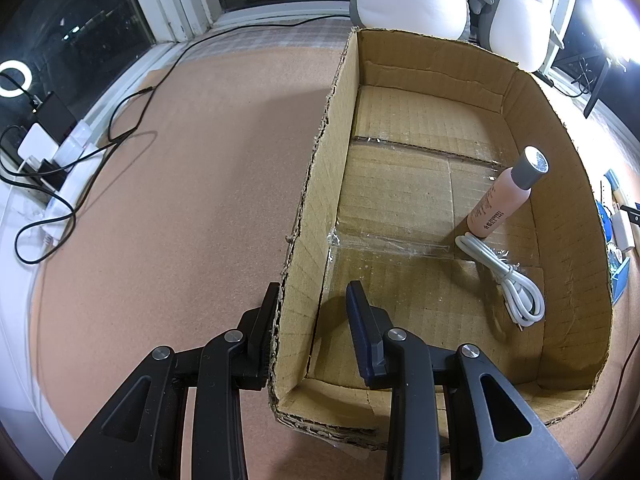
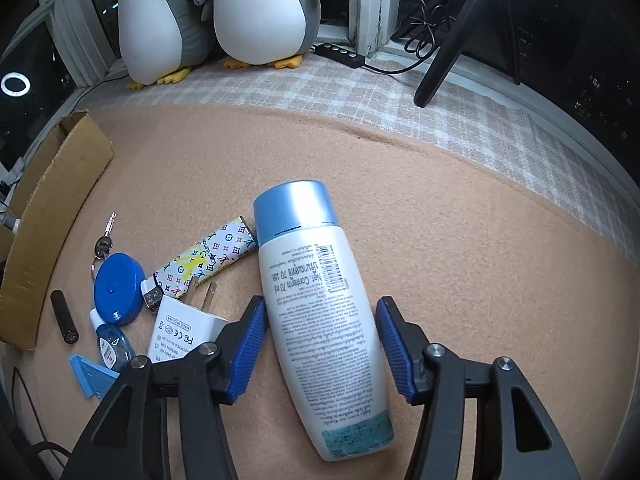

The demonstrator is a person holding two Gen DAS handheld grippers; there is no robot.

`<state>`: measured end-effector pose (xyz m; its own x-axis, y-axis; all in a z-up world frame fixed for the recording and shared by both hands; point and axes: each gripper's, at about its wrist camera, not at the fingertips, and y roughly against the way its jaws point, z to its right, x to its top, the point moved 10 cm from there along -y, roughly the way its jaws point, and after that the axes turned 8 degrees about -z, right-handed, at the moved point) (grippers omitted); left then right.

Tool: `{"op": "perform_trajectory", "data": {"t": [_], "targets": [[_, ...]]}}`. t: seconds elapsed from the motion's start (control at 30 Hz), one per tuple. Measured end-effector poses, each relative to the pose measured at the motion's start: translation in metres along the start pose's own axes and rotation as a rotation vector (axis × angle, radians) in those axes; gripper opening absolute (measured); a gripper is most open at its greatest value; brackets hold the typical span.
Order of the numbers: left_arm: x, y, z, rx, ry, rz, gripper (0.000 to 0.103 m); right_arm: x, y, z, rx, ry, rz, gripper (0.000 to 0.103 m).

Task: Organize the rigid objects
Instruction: 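Grasp the large white-and-blue lotion bottle with the right gripper, then carry the lotion bottle with the right gripper into the box and release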

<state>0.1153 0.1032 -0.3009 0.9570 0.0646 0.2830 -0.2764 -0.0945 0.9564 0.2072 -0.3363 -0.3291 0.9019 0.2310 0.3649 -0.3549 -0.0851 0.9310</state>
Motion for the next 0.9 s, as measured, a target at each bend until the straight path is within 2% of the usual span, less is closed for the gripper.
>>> {"op": "perform_trajectory", "data": {"t": [0.4, 0.57, 0.9], "targets": [[0.000, 0.000, 0.000, 0.000, 0.001, 0.001, 0.031, 0.000, -0.002, -0.002, 0.001, -0.002, 0.006, 0.046], [0.000, 0.000, 0.000, -0.001, 0.002, 0.000, 0.031, -0.001, 0.001, 0.003, 0.021, -0.047, 0.025, 0.045], [0.000, 0.000, -0.001, -0.003, 0.004, 0.001, 0.031, -0.003, 0.026, -0.007, 0.030, -0.054, 0.058, 0.045]]}}
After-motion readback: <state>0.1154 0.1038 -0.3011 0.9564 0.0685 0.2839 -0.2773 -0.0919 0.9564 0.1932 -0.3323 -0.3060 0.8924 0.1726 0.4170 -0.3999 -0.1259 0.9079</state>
